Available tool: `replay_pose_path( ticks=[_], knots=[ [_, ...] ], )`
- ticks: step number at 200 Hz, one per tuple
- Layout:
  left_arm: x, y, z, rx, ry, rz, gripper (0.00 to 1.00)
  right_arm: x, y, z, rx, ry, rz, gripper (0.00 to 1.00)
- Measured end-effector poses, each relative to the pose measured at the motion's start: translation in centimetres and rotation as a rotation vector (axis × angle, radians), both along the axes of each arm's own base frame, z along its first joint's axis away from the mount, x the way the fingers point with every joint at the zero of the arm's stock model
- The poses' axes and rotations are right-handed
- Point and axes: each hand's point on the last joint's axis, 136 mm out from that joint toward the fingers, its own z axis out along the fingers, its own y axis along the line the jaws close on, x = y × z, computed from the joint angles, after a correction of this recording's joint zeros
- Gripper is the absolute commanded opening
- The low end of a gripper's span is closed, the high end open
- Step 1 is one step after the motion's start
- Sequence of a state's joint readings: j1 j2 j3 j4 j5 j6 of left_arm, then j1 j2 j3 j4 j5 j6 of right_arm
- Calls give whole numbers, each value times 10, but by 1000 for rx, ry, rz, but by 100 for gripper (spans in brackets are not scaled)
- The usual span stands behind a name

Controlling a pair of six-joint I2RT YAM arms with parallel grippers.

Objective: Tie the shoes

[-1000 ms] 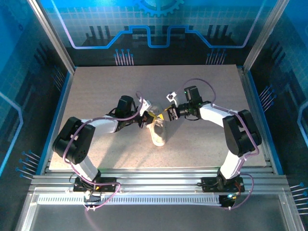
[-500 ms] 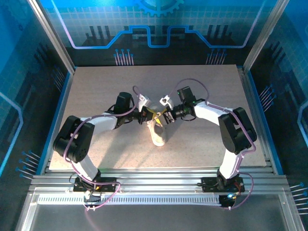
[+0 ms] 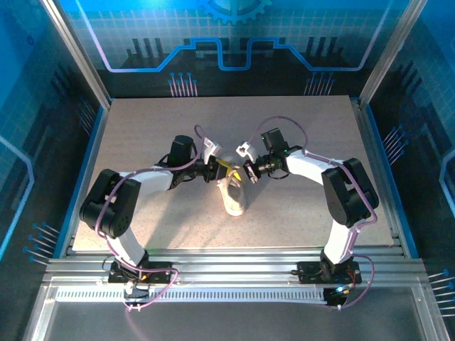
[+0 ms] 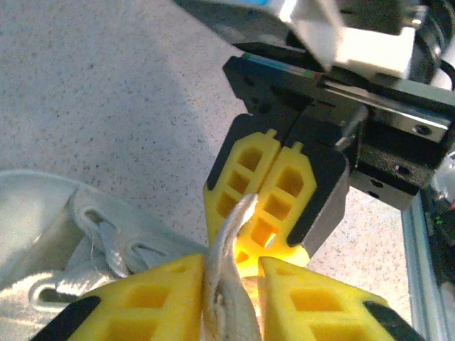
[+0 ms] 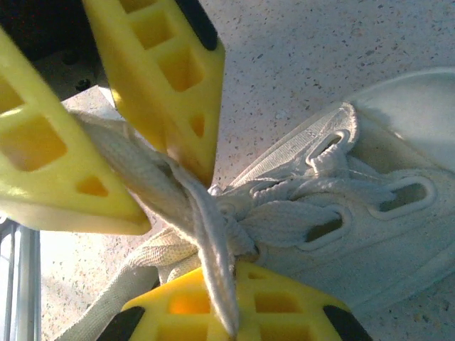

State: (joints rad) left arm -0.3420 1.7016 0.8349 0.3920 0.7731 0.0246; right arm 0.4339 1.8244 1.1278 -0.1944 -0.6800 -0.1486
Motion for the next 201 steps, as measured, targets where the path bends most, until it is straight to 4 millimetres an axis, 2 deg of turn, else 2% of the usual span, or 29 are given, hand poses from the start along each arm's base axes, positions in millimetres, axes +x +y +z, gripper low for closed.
replay_pose_path(
  ticks=[27, 62, 85, 121, 171, 187, 201],
  knots=[
    [-2, -1, 1, -8, -26, -17, 55, 0, 0, 0, 0, -2, 2, 4],
    [-1, 2, 0, 8, -79, -31, 57, -1, 0, 0, -3, -4, 7, 3],
    [0, 2, -2, 28, -87, -49, 54, -2, -1, -1, -5, -3, 9, 4],
    [4, -1, -8, 48, -87, -72, 46, -3, -1, -1, -8, 1, 11, 4],
    [-1, -5, -18, 69, -73, -102, 33, -3, -1, 1, -7, -2, 11, 4],
    [-2, -7, -19, 74, -82, -111, 23, -4, -1, 3, -6, -4, 12, 4],
    [-3, -8, -20, 78, -83, -113, 7, -5, 0, 3, -6, -4, 14, 7]
  ],
)
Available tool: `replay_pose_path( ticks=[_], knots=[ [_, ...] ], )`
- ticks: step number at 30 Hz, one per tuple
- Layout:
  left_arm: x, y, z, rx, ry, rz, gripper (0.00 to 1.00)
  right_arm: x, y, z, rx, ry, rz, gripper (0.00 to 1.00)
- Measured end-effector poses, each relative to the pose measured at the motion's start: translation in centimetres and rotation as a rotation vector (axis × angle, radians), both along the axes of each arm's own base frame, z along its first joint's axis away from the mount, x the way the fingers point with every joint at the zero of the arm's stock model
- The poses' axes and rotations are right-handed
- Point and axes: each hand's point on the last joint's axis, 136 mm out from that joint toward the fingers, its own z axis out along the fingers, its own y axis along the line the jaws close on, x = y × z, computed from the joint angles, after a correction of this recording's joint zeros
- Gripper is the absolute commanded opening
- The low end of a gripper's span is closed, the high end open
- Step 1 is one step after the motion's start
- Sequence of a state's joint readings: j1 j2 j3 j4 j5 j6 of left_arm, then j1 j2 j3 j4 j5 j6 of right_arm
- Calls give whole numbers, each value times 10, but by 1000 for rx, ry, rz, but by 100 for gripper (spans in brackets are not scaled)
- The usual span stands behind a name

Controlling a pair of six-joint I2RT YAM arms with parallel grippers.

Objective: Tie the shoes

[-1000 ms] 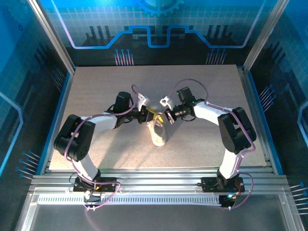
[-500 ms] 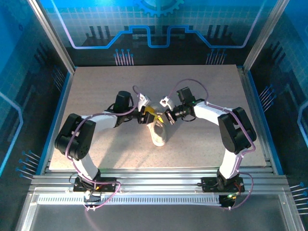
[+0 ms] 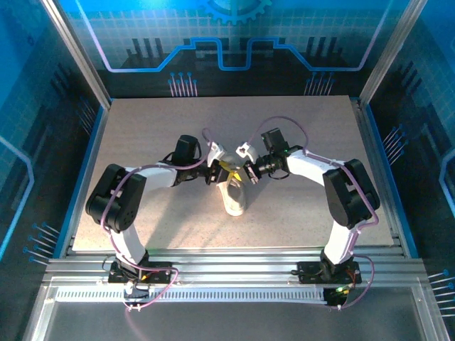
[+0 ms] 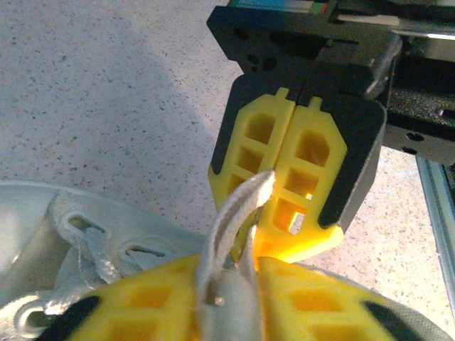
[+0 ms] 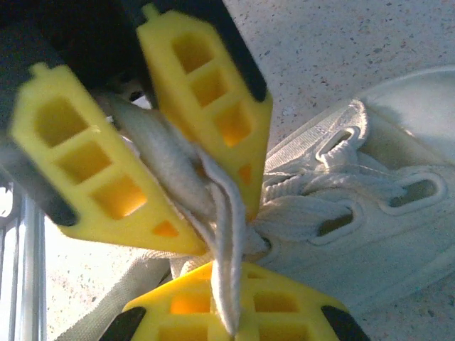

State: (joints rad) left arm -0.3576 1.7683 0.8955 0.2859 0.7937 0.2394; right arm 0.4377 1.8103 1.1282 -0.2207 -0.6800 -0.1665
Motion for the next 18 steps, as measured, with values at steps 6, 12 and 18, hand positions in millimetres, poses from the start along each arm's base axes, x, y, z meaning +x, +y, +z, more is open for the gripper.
replay_pose_path(
  ticks=[6, 12, 18],
  knots=[
    [2, -5, -3, 32, -27, 21, 0, -2, 0, 5, 4, 3, -4, 45],
    [6, -12, -10, 80, -90, 70, 0, 2, -16, 42, 105, -29, -87, 48],
    [6, -12, -11, 98, -137, 100, 0, 37, -58, 56, 162, 3, -295, 43]
  ],
)
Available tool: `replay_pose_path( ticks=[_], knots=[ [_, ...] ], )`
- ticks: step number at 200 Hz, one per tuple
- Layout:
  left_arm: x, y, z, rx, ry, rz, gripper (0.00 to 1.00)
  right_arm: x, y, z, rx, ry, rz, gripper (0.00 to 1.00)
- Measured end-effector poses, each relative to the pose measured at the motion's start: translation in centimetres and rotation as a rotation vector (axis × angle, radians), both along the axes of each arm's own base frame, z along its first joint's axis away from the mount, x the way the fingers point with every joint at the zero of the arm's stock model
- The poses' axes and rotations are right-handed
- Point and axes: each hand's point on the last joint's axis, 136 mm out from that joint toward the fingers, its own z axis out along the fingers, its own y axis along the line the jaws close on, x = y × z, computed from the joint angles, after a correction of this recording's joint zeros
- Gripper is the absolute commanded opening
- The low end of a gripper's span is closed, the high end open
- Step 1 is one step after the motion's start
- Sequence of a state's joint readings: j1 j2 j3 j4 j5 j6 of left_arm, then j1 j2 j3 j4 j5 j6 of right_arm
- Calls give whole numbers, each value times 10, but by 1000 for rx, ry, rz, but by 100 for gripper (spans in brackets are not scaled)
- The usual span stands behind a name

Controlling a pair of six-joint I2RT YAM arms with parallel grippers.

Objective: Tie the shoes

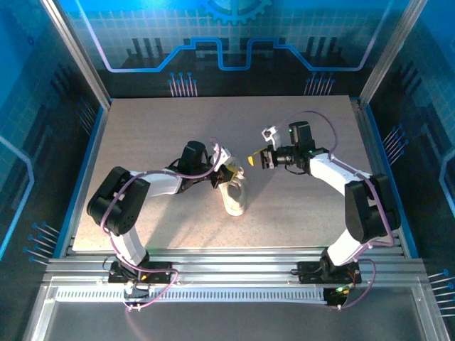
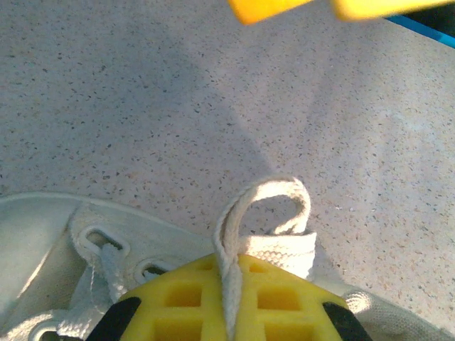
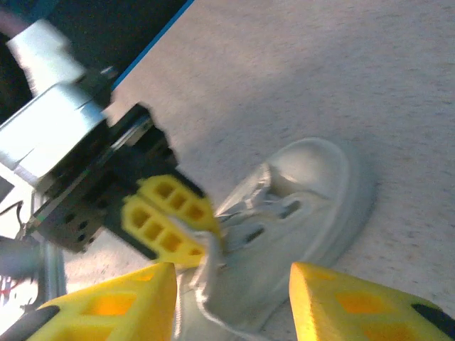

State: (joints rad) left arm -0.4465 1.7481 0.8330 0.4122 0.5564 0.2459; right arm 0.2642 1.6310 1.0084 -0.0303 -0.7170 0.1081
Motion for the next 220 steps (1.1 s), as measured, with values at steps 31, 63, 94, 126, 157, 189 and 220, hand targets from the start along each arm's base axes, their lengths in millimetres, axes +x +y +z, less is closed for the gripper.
replay_pose_path(
  ticks=[31, 63, 94, 126, 157, 189, 220],
  knots=[
    [0, 3, 4, -1, -29, 16, 0, 20, 6, -13, -17, 73, -33, 42],
    [-2, 5, 6, -1, -44, 23, 0, 23, 17, -40, -27, 167, -27, 42],
    [-1, 5, 7, 6, -60, 26, 0, 9, 33, -58, -16, 238, 34, 43],
    [0, 6, 6, 13, -68, 28, 0, -2, 44, -54, 24, 258, 95, 44],
    [2, 7, 6, 23, -76, 40, 0, -7, 47, -48, 59, 260, 130, 45],
    [4, 9, 8, 29, -84, 53, 0, -10, 50, -44, 82, 266, 153, 45],
    [4, 9, 9, 28, -86, 54, 0, -13, 52, -44, 101, 277, 175, 45]
  ],
)
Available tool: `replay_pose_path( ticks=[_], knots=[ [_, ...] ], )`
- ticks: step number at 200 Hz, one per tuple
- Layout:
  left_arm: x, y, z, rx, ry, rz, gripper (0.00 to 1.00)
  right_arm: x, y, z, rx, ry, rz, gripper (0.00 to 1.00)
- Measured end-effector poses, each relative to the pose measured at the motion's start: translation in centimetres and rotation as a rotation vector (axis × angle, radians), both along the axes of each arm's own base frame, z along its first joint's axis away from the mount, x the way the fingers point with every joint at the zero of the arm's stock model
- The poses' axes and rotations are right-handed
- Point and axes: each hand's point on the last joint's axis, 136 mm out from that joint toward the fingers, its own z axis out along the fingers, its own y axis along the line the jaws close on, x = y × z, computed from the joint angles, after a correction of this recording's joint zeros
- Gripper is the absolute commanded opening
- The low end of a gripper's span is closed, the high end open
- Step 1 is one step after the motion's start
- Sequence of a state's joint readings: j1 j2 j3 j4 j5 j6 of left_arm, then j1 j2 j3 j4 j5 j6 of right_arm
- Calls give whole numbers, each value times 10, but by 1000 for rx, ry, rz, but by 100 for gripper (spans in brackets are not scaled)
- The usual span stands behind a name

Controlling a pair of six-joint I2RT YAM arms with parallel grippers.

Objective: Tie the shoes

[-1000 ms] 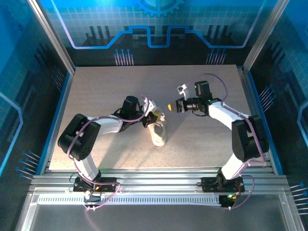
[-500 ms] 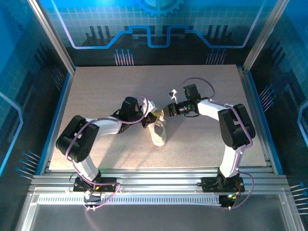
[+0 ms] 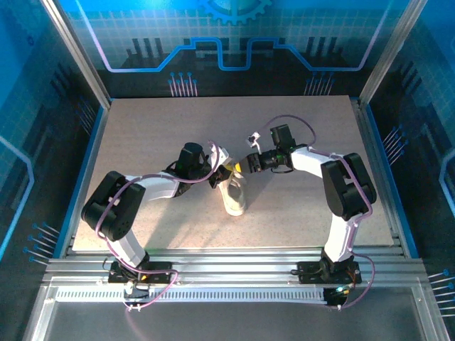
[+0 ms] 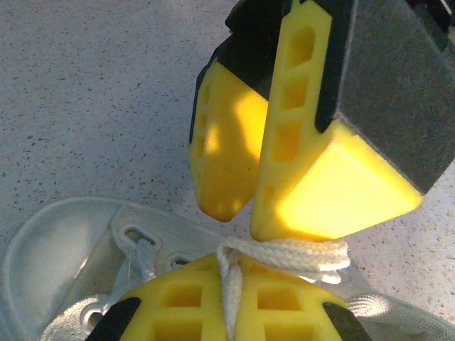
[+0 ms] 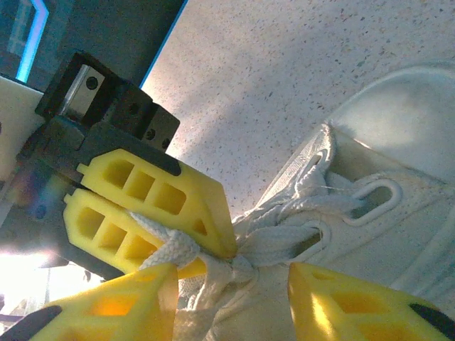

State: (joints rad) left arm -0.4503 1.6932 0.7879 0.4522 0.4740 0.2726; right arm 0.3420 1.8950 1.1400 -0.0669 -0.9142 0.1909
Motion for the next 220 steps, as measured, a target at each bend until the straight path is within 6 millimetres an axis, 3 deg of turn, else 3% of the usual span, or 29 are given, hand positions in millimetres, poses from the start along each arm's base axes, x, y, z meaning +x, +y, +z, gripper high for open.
replay_pose_path(
  ticks=[61, 77, 93, 113, 140, 173, 220],
  knots=[
    [0, 0, 0, 1, 1, 1, 0, -1, 2, -9, 5, 28, 21, 43],
    [1, 0, 0, 1, -2, 4, 0, -1, 3, -8, 11, 27, 29, 30],
    [1, 1, 0, 3, -1, 6, 0, -3, 5, -6, 22, 20, 45, 7],
    [1, 1, 0, 2, -3, 5, 0, -3, 6, -5, 19, 20, 45, 0],
    [1, 1, 0, 1, -2, 6, 8, -1, 5, -6, 8, -4, 34, 0],
    [-1, 0, 3, -9, -2, 0, 30, -2, 0, -4, -26, -55, -1, 0],
    [-6, 10, 21, -40, -27, 13, 46, 2, -7, -1, -59, -127, -63, 0]
  ],
)
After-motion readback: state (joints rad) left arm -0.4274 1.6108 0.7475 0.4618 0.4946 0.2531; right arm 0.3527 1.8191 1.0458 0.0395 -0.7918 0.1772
